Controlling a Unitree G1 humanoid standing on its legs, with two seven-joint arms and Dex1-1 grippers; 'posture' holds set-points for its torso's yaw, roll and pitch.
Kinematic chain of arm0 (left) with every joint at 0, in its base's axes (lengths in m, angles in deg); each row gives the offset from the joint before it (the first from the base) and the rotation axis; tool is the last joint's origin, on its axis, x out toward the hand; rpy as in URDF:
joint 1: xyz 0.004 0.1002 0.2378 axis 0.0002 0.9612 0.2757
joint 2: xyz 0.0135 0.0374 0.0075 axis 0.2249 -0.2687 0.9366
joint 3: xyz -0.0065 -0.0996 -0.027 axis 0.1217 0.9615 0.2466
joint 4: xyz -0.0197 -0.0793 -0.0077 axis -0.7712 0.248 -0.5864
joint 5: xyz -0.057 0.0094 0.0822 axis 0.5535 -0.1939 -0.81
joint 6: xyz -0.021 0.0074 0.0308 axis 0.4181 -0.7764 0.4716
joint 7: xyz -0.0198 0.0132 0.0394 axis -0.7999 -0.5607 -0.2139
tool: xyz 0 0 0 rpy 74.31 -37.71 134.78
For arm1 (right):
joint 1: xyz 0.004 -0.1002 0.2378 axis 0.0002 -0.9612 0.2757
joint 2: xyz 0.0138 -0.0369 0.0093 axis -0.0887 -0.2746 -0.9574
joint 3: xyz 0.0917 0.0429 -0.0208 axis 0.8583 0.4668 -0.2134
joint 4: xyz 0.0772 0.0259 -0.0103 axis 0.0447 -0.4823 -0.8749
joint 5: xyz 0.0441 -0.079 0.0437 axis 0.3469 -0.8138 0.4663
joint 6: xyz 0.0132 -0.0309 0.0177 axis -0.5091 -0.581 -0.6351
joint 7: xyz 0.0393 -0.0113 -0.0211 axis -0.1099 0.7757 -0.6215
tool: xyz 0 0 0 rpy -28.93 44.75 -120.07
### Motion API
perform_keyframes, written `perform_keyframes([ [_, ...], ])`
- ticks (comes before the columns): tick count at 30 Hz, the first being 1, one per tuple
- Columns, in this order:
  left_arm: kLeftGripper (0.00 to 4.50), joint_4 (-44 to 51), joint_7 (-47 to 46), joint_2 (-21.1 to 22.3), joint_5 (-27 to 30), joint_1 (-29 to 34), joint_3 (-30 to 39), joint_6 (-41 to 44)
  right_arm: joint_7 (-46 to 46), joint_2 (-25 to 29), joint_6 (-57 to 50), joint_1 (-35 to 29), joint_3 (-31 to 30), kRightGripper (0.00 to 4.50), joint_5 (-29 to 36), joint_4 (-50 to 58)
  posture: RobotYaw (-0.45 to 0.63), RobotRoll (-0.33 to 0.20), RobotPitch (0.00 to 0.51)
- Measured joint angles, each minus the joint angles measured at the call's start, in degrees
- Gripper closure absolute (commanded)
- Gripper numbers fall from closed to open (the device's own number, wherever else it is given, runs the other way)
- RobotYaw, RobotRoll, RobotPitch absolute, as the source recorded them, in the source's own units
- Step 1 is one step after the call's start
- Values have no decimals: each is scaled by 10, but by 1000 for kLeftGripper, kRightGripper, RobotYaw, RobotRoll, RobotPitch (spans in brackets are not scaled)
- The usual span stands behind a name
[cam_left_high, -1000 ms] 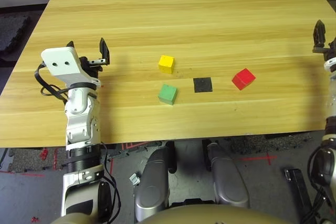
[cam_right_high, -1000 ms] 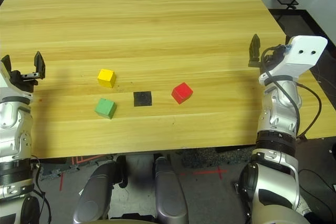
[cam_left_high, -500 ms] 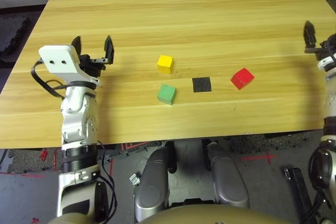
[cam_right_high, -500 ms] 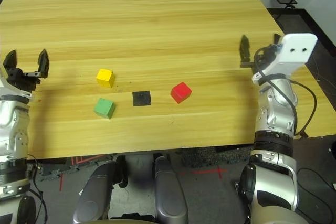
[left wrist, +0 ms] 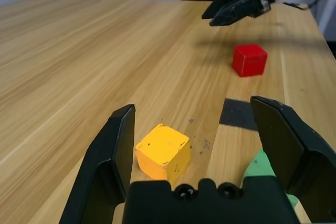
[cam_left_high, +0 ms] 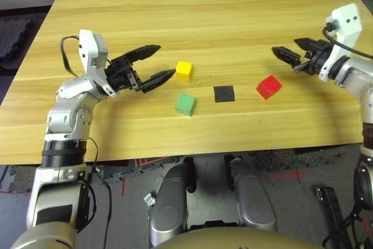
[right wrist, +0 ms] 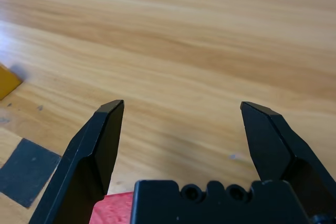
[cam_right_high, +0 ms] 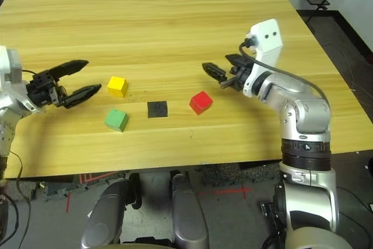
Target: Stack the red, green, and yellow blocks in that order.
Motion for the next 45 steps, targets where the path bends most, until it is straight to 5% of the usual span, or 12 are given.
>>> perform_keyframes([
  [7,23,-115,47,-19,-41,-42,-6,-67,-10,2,-21,-43,-51,0,-3,64,200,-79,236],
  [23,23,-182,61,-41,-64,-76,-2,-118,-109,122,53,-147,-115,0,-45,173,205,-85,220],
  [45,23,-165,68,-53,-64,-64,-1,-97,-79,85,126,-179,-101,0,-103,179,156,-68,221],
])
